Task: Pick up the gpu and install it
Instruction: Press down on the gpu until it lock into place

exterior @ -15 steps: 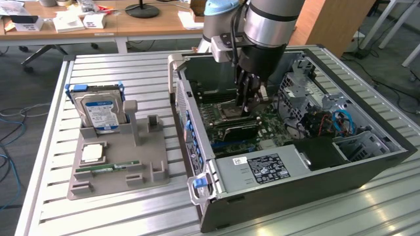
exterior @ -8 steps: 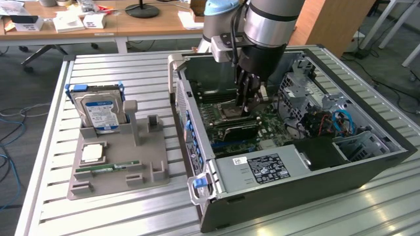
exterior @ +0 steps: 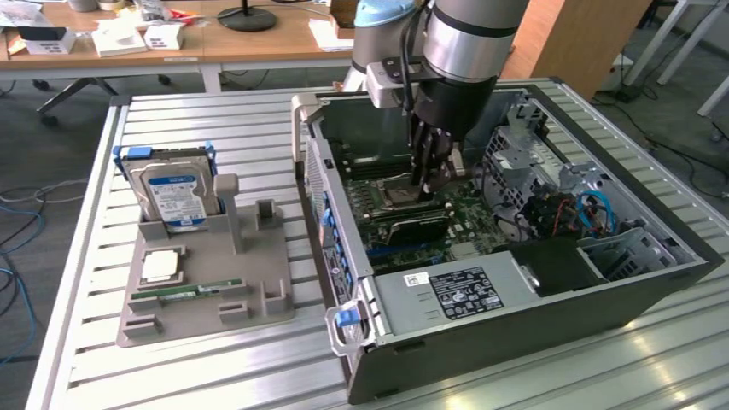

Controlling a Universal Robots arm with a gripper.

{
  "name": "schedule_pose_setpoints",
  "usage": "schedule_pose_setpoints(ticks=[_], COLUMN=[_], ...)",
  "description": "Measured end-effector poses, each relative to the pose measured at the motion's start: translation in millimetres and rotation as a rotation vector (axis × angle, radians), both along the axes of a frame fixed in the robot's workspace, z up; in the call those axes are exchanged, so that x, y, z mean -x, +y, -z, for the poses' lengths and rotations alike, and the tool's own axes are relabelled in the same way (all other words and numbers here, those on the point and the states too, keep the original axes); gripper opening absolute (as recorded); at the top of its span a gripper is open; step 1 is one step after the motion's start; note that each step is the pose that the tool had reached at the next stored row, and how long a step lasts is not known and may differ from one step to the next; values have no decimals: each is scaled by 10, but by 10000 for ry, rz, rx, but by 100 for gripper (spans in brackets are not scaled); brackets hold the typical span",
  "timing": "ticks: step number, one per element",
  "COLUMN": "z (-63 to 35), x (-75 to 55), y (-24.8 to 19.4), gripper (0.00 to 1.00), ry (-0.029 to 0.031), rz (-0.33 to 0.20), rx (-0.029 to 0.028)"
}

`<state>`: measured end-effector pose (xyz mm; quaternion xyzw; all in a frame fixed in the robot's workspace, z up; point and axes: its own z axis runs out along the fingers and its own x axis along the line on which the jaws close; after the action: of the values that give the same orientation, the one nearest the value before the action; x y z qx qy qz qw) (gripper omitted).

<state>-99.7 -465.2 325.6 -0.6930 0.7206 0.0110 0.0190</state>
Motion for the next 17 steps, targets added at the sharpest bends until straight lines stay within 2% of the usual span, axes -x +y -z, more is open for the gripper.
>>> schedule_pose_setpoints(ticks=[2, 4, 5, 7, 17], z=[0, 0, 0, 0, 0], x=[0, 0, 0, 0, 15], y=[0, 0, 0, 0, 0], gripper=[32, 20, 20, 11, 11], ry=[-1, -1, 0, 0, 0], rz=[0, 0, 0, 0, 1], rx=[0, 0, 0, 0, 1])
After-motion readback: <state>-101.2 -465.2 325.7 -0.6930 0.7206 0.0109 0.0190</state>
